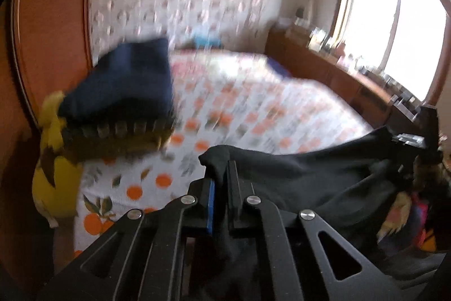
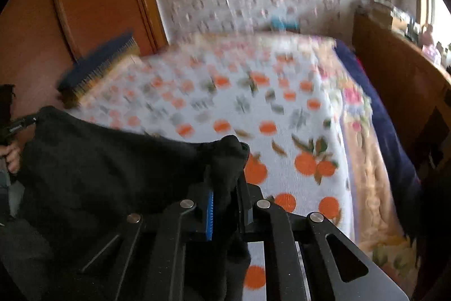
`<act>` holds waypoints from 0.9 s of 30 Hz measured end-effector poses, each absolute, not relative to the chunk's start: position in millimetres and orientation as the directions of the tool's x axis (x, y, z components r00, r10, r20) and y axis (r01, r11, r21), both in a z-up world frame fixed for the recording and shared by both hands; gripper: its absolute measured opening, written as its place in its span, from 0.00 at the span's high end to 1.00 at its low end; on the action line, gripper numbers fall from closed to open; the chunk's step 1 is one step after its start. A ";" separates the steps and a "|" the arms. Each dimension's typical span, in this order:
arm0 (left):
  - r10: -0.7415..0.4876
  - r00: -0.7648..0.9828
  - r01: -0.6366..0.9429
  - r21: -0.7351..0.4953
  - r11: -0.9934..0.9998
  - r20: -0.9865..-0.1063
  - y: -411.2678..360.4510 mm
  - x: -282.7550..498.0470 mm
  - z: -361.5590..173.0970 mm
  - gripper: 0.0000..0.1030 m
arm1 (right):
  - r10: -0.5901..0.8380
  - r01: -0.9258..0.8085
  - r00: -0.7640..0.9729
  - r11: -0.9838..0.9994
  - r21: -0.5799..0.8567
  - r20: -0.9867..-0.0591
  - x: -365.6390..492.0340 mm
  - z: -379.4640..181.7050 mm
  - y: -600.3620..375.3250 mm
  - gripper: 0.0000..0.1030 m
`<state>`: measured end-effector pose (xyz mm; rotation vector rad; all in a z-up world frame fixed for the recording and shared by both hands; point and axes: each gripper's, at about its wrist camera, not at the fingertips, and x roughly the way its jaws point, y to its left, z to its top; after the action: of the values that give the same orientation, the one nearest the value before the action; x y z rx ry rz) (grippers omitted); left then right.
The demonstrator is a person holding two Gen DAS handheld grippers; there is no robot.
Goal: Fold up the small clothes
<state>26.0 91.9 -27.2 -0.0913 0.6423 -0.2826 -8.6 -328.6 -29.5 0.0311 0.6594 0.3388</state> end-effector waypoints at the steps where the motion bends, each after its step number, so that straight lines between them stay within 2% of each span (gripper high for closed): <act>1: -0.308 0.784 0.250 -0.179 0.952 -0.539 88.9 13.9 -10.9 0.93 | 0.330 -0.303 0.759 0.942 0.144 -0.561 -19.7 -18.0 -331.6 0.88; 7: -0.397 0.865 0.359 -0.175 0.917 -0.307 75.4 -33.2 77.1 0.94 | 0.322 -0.297 0.879 0.947 0.124 -0.351 -92.9 63.2 -347.1 0.89; 12: -0.411 0.896 0.394 -0.124 0.911 -0.169 70.4 -41.1 141.5 0.94 | 0.283 -0.279 0.935 0.959 0.051 -0.212 -137.8 139.4 -354.4 0.89; 20: -0.390 0.920 0.385 -0.093 0.918 -0.044 87.1 -43.0 194.6 0.94 | 0.212 -0.215 0.976 0.971 -0.102 -0.047 -185.5 228.2 -352.8 0.89; 27: -0.378 0.925 0.380 -0.068 0.922 0.046 91.9 -54.7 230.7 0.94 | 0.180 -0.177 0.984 0.974 -0.142 0.014 -202.6 267.9 -354.7 0.89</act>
<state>-54.7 91.9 230.7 -0.0762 -0.0320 -0.3893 -202.6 -354.7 267.9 -0.1407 -0.0268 0.1801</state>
